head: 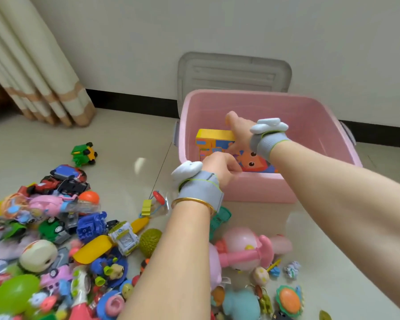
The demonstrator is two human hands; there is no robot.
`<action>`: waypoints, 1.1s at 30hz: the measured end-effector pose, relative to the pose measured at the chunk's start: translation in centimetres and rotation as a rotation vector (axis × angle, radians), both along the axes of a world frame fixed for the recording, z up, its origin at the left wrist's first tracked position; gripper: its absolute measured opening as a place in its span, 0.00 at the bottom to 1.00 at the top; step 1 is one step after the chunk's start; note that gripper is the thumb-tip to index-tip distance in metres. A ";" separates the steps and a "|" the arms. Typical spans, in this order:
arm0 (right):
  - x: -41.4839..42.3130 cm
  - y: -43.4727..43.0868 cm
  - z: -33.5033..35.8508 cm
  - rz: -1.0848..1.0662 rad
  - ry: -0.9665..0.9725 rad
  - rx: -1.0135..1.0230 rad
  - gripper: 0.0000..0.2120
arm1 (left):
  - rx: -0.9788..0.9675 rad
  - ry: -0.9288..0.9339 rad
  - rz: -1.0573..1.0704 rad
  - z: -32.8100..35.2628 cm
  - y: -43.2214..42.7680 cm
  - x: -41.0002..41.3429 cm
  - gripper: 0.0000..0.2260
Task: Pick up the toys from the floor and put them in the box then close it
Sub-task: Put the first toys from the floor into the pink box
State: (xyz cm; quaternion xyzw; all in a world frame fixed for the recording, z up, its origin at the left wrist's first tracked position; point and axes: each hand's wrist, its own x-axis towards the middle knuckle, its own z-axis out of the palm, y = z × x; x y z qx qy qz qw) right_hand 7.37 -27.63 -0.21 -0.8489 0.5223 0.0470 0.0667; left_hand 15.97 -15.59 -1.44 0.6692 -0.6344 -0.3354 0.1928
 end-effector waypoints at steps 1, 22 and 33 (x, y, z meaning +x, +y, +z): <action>0.2 -0.2 -0.7 0.003 0.030 0.002 0.29 | 0.007 -0.003 -0.025 0.1 0.0 -0.1 0.11; -5.2 4.2 -0.8 -0.133 -0.313 0.140 0.19 | 0.087 0.017 -0.089 -0.1 1.4 -0.5 0.12; -9.8 17.0 -2.9 0.066 -0.256 0.198 0.08 | 0.088 -0.073 -0.048 0.2 2.6 -0.9 0.12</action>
